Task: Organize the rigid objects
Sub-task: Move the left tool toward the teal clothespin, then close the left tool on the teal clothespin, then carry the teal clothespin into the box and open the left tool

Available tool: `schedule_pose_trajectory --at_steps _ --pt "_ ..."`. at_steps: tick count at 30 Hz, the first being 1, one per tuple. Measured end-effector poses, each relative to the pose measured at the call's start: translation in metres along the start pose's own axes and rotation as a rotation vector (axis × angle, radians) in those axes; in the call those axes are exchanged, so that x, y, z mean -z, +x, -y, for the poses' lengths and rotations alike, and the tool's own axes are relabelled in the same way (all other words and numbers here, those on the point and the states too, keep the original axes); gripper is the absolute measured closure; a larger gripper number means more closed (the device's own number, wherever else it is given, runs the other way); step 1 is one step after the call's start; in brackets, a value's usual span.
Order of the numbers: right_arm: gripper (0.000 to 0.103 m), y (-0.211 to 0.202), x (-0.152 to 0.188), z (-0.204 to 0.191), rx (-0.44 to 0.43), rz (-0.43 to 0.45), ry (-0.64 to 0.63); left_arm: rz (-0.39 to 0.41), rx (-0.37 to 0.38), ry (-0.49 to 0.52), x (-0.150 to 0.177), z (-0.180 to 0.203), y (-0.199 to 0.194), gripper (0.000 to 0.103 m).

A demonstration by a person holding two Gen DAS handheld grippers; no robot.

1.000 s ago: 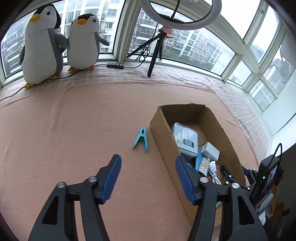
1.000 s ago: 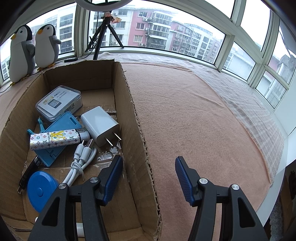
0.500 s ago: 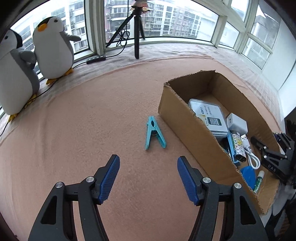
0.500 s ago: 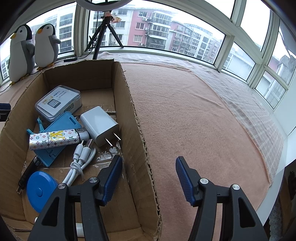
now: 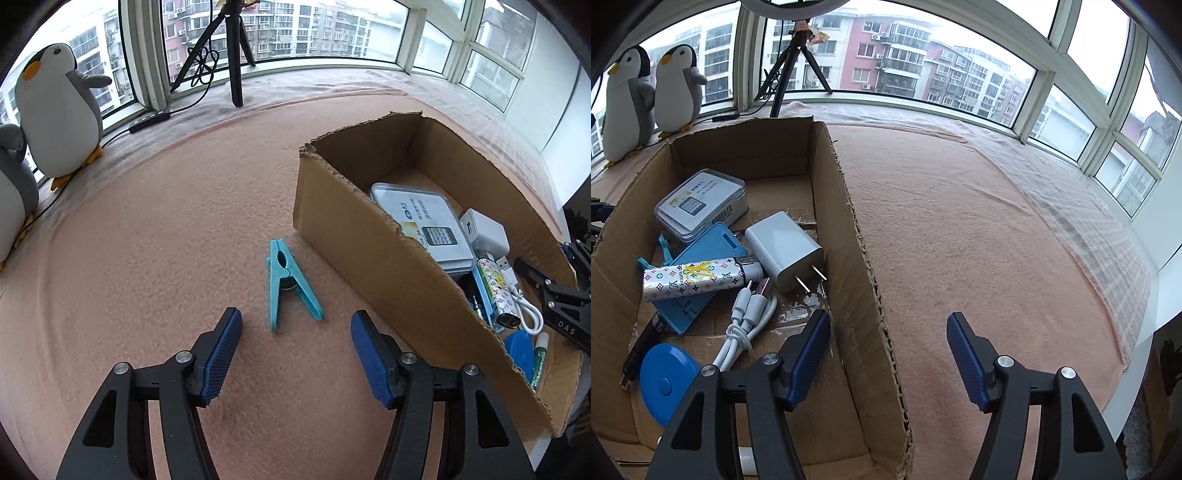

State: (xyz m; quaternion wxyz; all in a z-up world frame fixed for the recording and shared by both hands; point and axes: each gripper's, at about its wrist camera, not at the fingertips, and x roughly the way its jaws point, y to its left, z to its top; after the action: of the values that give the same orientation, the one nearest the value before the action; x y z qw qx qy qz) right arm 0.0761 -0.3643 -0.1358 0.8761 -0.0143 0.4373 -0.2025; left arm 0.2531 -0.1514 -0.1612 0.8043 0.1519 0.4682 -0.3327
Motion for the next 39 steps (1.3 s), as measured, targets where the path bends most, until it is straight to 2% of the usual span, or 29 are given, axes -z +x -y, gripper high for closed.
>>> schedule_pose_trajectory --at_steps 13,23,26,32,39 --pt "0.041 0.000 0.000 0.001 0.001 0.001 0.000 0.013 -0.012 -0.004 -0.016 -0.008 0.010 0.042" --pt "0.040 0.001 0.000 0.002 0.002 0.001 0.001 0.007 -0.031 -0.026 -0.023 -0.016 0.013 0.064" --pt "0.040 0.001 0.000 0.001 0.001 0.001 0.000 0.003 -0.036 -0.020 -0.024 -0.015 0.013 0.076" --pt "0.040 0.001 0.000 0.002 0.001 0.001 0.001 -0.002 -0.035 -0.046 -0.018 -0.015 0.009 0.076" --pt "0.040 0.001 0.000 0.003 0.001 0.001 0.000 -0.008 -0.053 -0.105 0.003 -0.012 -0.006 0.076"
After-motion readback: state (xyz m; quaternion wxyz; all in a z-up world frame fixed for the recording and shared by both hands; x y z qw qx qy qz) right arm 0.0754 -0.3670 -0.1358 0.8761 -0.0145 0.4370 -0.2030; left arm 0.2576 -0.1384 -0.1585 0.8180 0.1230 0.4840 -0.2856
